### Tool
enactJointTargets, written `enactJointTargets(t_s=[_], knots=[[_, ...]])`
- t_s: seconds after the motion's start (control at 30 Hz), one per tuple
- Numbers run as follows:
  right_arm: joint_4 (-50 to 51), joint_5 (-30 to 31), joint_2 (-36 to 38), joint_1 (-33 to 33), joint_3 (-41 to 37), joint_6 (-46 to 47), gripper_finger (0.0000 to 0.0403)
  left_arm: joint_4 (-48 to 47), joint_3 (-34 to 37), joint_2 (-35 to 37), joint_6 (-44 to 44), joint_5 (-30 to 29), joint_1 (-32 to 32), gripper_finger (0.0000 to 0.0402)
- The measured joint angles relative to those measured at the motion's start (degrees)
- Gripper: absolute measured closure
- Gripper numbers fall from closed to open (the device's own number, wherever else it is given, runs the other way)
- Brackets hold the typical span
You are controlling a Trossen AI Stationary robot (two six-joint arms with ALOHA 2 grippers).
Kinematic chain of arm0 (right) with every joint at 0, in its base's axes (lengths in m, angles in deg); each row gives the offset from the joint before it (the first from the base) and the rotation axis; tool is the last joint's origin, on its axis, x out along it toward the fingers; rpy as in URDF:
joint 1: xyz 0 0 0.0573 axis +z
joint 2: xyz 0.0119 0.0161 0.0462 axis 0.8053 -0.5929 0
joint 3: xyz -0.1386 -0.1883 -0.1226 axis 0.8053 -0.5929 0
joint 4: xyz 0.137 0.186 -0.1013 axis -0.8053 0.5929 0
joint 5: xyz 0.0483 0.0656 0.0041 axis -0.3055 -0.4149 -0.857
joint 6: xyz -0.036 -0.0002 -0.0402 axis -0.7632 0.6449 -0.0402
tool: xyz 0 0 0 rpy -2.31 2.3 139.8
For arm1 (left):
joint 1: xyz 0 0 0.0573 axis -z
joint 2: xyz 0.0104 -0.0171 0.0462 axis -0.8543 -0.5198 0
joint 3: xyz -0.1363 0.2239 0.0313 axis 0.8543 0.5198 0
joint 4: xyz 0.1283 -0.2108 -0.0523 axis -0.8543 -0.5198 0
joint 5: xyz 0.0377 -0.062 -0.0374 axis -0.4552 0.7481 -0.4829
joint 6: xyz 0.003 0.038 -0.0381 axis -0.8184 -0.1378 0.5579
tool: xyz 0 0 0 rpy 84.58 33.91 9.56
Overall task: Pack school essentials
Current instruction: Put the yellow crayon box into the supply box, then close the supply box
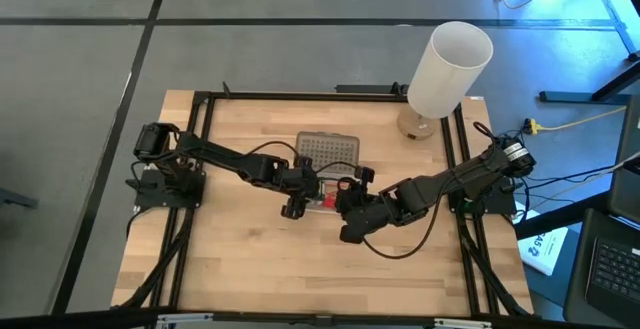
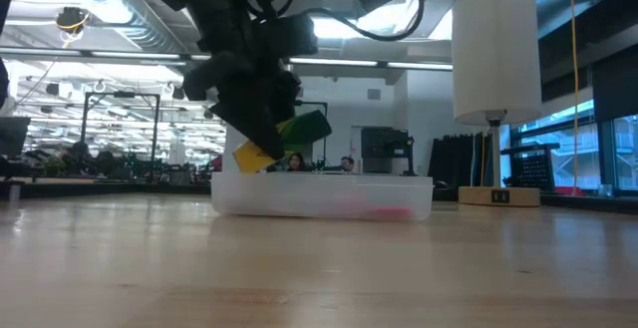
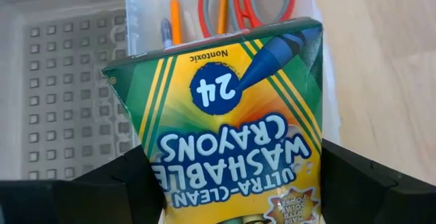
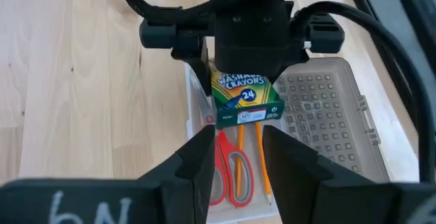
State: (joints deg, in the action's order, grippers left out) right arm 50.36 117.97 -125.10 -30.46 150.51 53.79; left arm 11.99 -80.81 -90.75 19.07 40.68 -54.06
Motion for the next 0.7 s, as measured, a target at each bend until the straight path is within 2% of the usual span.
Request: enactJointTargets(t_s=[0.2,0.5,0.7], knots=[[-0.69,-0.11,0.00,0.00,0.00,0.00,0.0277,0.45,0.00,-1.12,0.05,1.14,-0.17,0.0083],[-1.16,-0.17,0.00,0.00,0.00,0.00,0.0277,0.19,0.00,-1.22,0.15,0.97,-0.66,0.0007],[-1.38,-0.17,0.00,0.00,0.00,0.00,0.0277,-0.38,0.00,0.42,2.47,-0.18,-1.51,0.0020]])
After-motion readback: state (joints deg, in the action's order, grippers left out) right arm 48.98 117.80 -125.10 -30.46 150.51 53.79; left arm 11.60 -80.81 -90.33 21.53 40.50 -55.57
